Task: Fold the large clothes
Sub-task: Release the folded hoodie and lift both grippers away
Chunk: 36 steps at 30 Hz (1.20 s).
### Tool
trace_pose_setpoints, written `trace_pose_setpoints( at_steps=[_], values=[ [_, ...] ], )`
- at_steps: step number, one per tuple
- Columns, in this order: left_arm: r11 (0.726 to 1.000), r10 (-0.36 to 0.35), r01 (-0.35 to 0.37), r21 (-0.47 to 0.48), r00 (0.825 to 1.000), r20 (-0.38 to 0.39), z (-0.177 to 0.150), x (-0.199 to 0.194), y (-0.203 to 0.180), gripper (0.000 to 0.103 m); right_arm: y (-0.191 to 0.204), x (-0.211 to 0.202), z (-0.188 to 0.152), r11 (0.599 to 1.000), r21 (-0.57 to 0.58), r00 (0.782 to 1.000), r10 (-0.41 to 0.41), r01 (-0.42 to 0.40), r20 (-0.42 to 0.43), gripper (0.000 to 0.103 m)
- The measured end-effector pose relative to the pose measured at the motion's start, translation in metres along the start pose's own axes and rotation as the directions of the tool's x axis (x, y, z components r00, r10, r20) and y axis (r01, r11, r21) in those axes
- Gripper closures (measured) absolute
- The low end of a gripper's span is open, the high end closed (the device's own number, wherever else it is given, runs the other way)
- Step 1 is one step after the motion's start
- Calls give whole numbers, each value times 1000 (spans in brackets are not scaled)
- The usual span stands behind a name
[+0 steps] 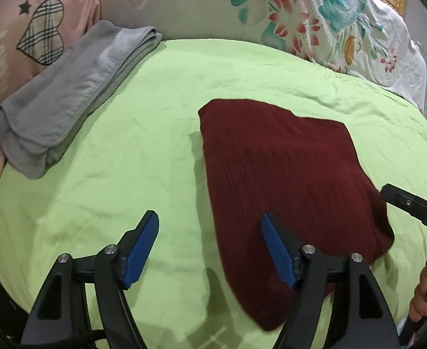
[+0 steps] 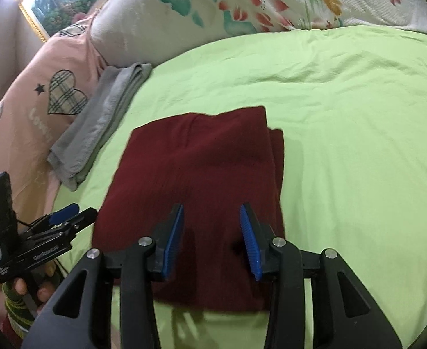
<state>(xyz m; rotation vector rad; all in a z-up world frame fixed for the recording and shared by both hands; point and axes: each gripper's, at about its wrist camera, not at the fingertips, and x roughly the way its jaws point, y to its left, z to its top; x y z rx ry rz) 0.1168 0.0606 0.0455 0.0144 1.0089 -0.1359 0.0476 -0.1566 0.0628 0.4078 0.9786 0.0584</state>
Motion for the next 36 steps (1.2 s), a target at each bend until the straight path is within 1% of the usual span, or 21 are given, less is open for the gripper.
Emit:
trace_pose_setpoints(
  at_steps=[4,6,10,14,19,22,25,29,31,34,36],
  values=[
    [1000,-2,2,8,1000,-9,-21,-15,0,26,7,-18,-19,1000,-10,1000,16,-16,11,60],
    [1000,-3,3,11,1000,-15,-34,-20,-1,25,12,-23,-28,1000,-22,1000,19,-19,9,54],
    [1000,1,-1,16,1000,-11,-51,-28,-4,25,16,-30,-47,999,-37,1000,21,-21,3,53],
    [1000,-6,6,23,1000,0,-56,-37,-2,24,14,-31,-62,1000,-27,1000,13,-14,-19,52],
    [999,6,-6,38,1000,11,-62,-46,0,22,12,-36,-78,1000,-25,999,4,-5,-39,51],
    [998,24,-25,54,1000,14,-70,-49,1,21,15,-40,-85,999,-47,999,-17,15,-42,44],
    [998,23,-23,52,1000,3,-75,-49,5,21,14,-42,-92,998,-56,998,-28,25,-50,43],
    [999,21,-20,50,1000,-16,-83,-45,9,21,13,-41,-95,998,-60,997,-39,35,-61,42],
    [999,6,-5,39,1000,-28,-84,-42,12,21,13,-40,-93,997,-64,997,-35,31,-62,42],
    [1000,-19,20,12,999,-33,-80,-39,18,21,14,-37,-78,997,-64,999,-32,30,-42,42],
    [1000,-18,18,1,999,-27,-77,-38,22,21,12,-32,-65,998,-54,999,-34,32,-28,42]
  ],
)
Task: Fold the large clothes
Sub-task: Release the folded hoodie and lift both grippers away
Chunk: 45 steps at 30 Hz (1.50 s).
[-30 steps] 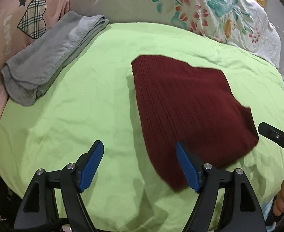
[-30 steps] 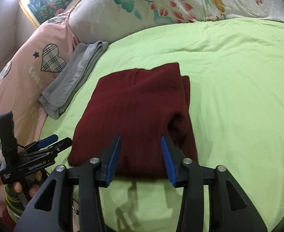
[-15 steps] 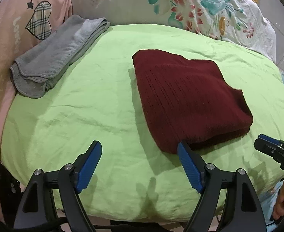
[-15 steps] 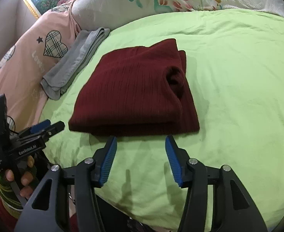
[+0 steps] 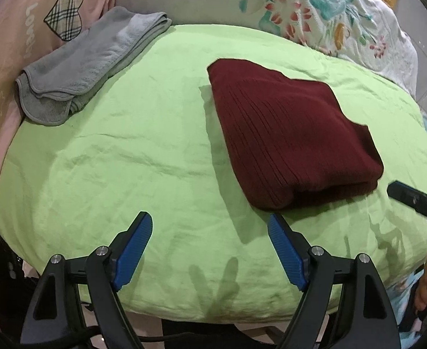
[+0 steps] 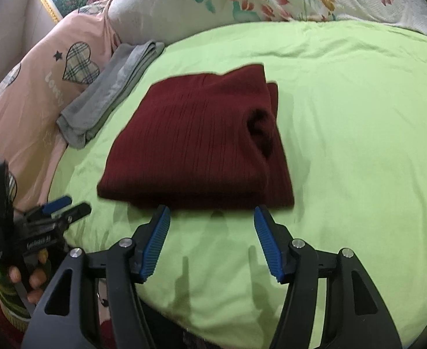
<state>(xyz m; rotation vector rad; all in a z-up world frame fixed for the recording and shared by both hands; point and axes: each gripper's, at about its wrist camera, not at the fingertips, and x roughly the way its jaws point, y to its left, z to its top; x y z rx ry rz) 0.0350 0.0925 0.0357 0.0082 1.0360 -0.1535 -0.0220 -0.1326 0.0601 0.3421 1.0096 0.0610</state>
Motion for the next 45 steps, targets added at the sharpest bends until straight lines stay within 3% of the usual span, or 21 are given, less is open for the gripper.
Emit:
trace_pose_setpoints(
  at_steps=[9,10,11,12,14,16,21,25,29,35,38,40,42,45],
  values=[
    [997,-67,67,-31,998,6,23,6,3,21,-22,34,24,992,120,999,31,-33,14,45],
    [997,-69,69,-18,998,1,23,8,-1,21,-21,36,23,993,111,999,37,-38,10,56],
    [998,-66,66,-8,998,-5,22,10,-4,21,-18,41,23,996,89,1000,30,-29,-7,100],
    [998,-65,65,0,998,-10,21,10,-7,21,-17,41,24,996,82,1000,26,-25,-15,97],
    [997,-75,75,4,997,-14,19,11,-10,21,-15,26,27,996,70,998,44,-47,48,97],
    [996,-85,85,-7,996,-24,18,13,-10,21,-18,18,29,998,56,998,-6,2,58,97],
    [994,-111,110,-16,992,-62,16,24,-14,21,-37,53,11,995,94,996,-15,23,-84,97],
    [994,-111,112,0,991,-69,13,24,-16,21,-34,44,11,992,127,998,2,5,-57,87],
    [994,-110,110,2,992,-54,14,18,-14,21,-27,22,12,995,98,1000,-14,15,-17,61],
    [995,-94,94,11,995,-46,9,12,-9,20,-11,-13,14,998,10,994,-59,58,88,60],
    [996,-83,84,30,996,-42,5,6,-7,21,1,-21,15,997,-33,994,-64,68,90,59],
    [997,-67,68,48,997,-30,1,0,-6,20,9,-23,12,997,-60,996,-54,58,65,52],
    [997,-50,52,63,998,-23,-3,-5,-4,20,20,-23,5,992,-105,997,-59,63,45,29],
    [997,-22,23,67,999,-23,-13,-8,0,20,40,-22,-10,970,-213,993,-116,118,20,22]
  ],
)
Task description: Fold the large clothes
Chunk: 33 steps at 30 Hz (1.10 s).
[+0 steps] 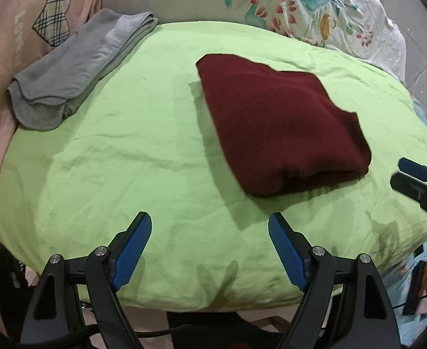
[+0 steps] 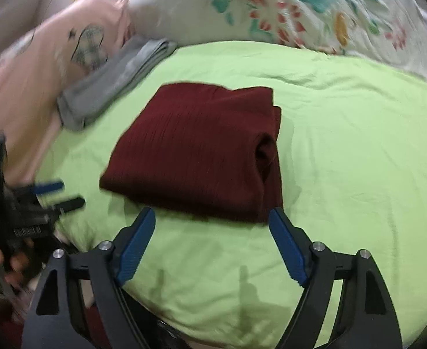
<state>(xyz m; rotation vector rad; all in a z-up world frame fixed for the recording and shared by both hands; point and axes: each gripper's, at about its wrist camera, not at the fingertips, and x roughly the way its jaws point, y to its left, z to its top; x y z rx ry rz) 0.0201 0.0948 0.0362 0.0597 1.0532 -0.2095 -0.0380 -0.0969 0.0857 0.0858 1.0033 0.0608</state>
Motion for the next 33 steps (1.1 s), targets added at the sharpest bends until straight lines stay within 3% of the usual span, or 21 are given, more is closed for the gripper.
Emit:
trace_pose_setpoints(
  at_steps=[3,11,19,33],
  values=[
    [999,32,-32,4,999,23,-12,-3,6,20,14,0,-14,998,-61,999,-18,15,-49,22],
    [988,50,-49,143,999,-3,-21,-37,-5,20,27,-21,-26,996,-84,993,18,-28,-113,22],
    [982,57,-71,174,995,87,-3,-85,-17,18,36,-50,-17,994,-95,995,45,-54,-94,21],
    [975,101,-113,192,993,67,3,-74,-28,18,32,-30,-8,998,-60,994,30,-37,-103,21]
  ],
)
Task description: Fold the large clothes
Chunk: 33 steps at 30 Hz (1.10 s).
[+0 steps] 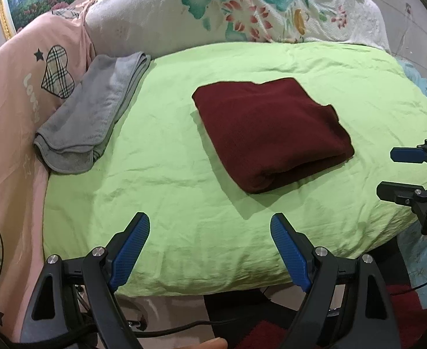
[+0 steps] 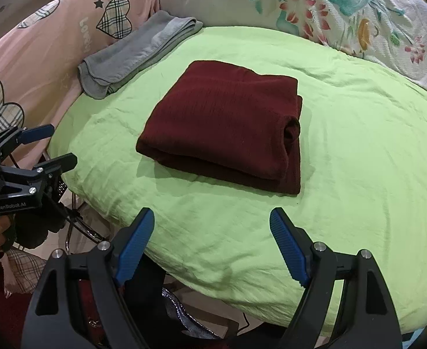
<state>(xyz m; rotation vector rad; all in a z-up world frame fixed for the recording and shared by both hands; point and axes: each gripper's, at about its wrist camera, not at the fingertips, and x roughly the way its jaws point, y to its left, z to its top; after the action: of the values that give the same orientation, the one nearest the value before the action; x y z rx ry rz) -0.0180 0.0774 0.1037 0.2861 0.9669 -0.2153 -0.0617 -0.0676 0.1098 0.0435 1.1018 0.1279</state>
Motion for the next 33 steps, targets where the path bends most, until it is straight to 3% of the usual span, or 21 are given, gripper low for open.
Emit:
trace_pose_setpoints(
  at_steps=[33],
  values=[
    [998,26,-26,-50,1000,-8,19,16,6,18,-6,11,22,1000,-27,1000,7,-6,5,21]
  ],
)
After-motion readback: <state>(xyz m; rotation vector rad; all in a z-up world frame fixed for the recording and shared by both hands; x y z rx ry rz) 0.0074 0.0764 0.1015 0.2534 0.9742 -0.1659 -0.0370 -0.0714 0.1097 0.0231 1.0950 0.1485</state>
